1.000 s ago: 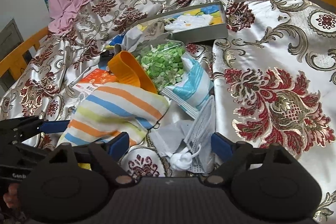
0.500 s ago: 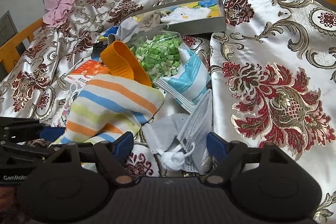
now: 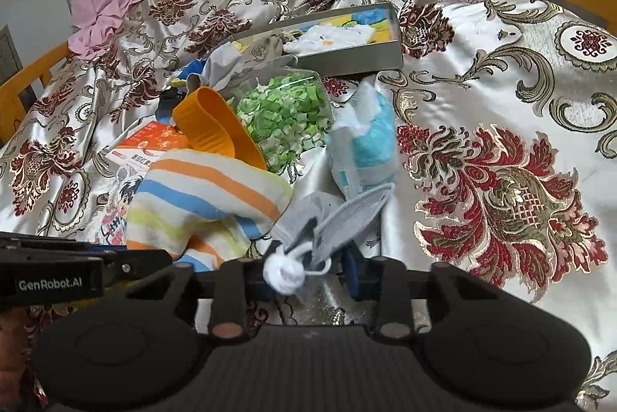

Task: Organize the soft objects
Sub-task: 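Carry the sock with the left tool while the right tool carries the mask into the tray, releasing both, then lift both open tools from the tray and move them back over the pile, then grasp the cartoon boy card with the left tool while the right tool grasps the orange strap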

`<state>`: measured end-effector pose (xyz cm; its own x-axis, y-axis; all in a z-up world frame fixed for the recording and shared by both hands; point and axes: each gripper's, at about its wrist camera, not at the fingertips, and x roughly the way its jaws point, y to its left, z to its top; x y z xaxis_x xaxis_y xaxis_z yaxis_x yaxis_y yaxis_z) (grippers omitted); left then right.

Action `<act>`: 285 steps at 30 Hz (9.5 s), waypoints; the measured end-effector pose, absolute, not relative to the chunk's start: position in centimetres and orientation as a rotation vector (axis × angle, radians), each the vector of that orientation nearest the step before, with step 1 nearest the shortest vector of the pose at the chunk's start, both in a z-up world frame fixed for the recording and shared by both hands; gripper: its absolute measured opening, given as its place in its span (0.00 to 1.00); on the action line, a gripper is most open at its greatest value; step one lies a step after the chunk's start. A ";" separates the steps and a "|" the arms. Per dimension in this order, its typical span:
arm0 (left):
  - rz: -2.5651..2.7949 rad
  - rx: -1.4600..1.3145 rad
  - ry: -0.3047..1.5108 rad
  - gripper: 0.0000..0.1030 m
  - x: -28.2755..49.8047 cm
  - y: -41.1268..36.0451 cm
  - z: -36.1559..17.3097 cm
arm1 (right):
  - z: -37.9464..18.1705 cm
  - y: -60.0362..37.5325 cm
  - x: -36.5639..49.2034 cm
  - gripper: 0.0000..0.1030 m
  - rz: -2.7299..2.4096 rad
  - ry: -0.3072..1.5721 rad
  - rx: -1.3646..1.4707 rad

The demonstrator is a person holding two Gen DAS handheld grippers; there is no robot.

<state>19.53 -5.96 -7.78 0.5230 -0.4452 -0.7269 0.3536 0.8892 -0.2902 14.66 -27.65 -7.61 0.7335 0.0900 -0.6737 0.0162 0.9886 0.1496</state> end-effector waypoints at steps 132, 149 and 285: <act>-0.248 -0.120 0.396 0.95 28.2 -6.1 9.2 | 9.7 -31.7 25.1 1.00 0.166 0.376 0.038; -0.180 -0.136 0.383 0.99 17.9 -2.0 8.2 | 9.5 -28.2 14.0 1.00 0.136 0.246 0.048; -0.567 0.271 0.883 0.60 20.9 -2.2 -7.7 | -9.6 -25.8 24.6 0.29 0.558 0.773 0.338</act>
<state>20.93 -2.22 -7.66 0.5013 -0.3538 -0.7896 0.5708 0.8210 -0.0055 24.57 -25.76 -9.63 0.5829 0.5874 -0.5615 -0.3479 0.8049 0.4808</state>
